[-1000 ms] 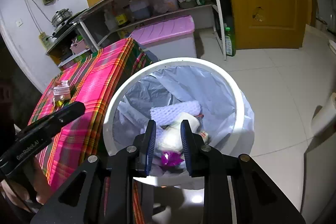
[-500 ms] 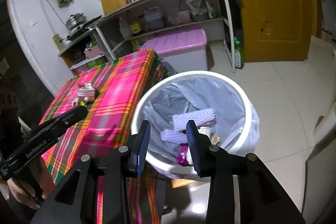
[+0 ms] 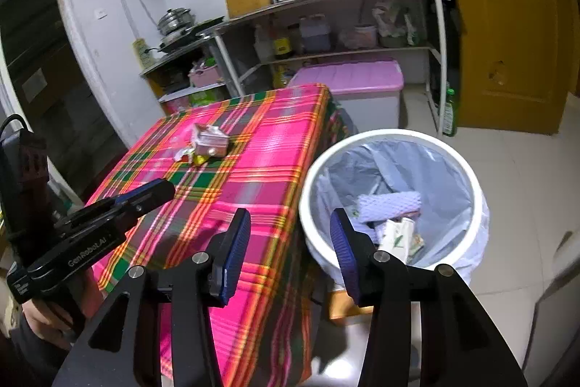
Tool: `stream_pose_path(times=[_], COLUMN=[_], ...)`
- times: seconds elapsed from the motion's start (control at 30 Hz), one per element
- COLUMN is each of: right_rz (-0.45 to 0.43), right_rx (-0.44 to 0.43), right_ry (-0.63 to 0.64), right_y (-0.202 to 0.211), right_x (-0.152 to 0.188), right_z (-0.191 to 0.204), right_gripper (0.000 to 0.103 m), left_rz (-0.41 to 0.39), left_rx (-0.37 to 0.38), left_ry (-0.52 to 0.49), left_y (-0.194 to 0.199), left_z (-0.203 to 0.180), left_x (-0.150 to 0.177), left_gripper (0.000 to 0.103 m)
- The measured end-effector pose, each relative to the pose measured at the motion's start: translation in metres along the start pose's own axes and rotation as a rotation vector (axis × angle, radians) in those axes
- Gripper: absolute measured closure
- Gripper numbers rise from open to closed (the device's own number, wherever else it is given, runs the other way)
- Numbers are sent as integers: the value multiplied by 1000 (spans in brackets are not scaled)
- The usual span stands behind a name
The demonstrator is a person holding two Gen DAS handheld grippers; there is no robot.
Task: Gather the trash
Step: 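Move both open tools back over the remaining trash on the table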
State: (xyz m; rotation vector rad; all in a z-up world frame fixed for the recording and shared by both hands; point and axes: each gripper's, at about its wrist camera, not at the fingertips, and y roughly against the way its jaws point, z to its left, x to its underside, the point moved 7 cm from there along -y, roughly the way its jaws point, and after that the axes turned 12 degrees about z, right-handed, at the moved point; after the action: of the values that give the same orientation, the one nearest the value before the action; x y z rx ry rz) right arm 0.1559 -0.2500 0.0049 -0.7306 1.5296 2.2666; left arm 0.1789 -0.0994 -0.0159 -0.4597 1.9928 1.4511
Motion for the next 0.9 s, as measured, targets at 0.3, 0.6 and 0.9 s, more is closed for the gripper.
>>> stream_pose_path(times=[0.3,0.6,0.9], right_rz=[17,42,56], right_rx=[-19,-41,-67], right_ry=[51,122,226], right_y=[-10,-26,-45], right_x=[1,-1,-10], right_z=[22,46,80], right_gripper=[56,56,56], left_rz=[-18,-21,-29], left_rx=[-41,-93,-181], left_ry=[35,72,139], left_y=[18,26,34], left_z=[30,62,115], left_x=[14,24,26], left_gripper=[90,90,89])
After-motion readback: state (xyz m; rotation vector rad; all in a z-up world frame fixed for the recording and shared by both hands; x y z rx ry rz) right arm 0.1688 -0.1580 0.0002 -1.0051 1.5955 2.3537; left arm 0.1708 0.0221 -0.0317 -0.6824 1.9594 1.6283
